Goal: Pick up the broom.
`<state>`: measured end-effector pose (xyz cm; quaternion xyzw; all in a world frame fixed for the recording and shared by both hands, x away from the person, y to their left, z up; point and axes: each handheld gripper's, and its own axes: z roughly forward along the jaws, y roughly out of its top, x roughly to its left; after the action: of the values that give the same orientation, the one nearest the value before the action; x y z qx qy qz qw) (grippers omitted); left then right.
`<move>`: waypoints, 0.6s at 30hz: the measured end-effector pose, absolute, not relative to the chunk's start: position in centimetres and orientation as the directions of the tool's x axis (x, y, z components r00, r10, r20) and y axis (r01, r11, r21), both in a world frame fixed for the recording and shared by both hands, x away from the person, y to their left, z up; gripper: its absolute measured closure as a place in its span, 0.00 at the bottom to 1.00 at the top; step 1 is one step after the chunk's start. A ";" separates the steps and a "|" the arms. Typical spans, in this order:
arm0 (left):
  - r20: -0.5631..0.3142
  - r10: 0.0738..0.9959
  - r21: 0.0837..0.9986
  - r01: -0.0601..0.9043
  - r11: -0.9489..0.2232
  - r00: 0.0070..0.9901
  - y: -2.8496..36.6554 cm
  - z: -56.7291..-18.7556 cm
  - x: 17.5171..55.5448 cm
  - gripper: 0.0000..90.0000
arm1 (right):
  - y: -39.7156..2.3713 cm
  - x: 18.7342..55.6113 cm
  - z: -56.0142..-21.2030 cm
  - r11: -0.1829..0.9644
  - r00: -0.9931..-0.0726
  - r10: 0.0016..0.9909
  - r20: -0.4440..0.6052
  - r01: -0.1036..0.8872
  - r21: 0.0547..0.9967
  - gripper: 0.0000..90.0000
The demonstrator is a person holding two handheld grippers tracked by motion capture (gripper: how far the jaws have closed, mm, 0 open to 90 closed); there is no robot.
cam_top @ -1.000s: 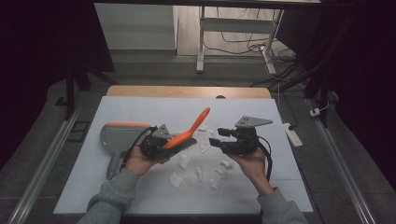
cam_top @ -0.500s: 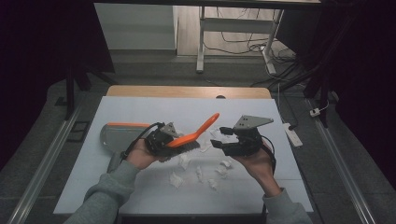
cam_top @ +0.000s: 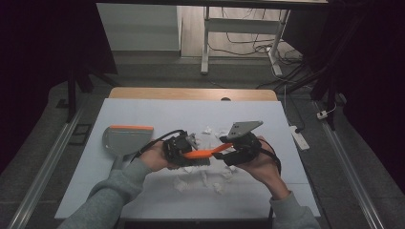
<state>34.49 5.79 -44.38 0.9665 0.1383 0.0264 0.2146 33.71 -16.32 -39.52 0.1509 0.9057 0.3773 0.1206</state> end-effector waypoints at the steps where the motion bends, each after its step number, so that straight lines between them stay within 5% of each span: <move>1: -0.005 0.264 0.411 0.242 -0.879 0.965 5.5 -44.4 34.4 0.87 | -16.1 33.7 -39.7 0.683 -0.930 0.353 -0.105 0.179 0.708 0.43; 12: 0.002 0.188 0.343 0.176 -0.922 0.982 4.1 -44.3 34.1 0.87 | -14.4 34.4 -42.3 0.794 -0.969 0.239 -0.058 0.161 0.587 0.50; 18: -0.001 0.176 0.331 0.166 -0.929 0.984 3.6 -44.1 34.0 0.87 | -13.6 34.3 -43.5 0.832 -0.981 0.187 -0.049 0.132 0.539 0.63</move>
<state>34.05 3.57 -44.14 0.9820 0.0871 0.0143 0.1673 34.34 -13.63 -43.53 0.0833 0.9558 0.2776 0.0499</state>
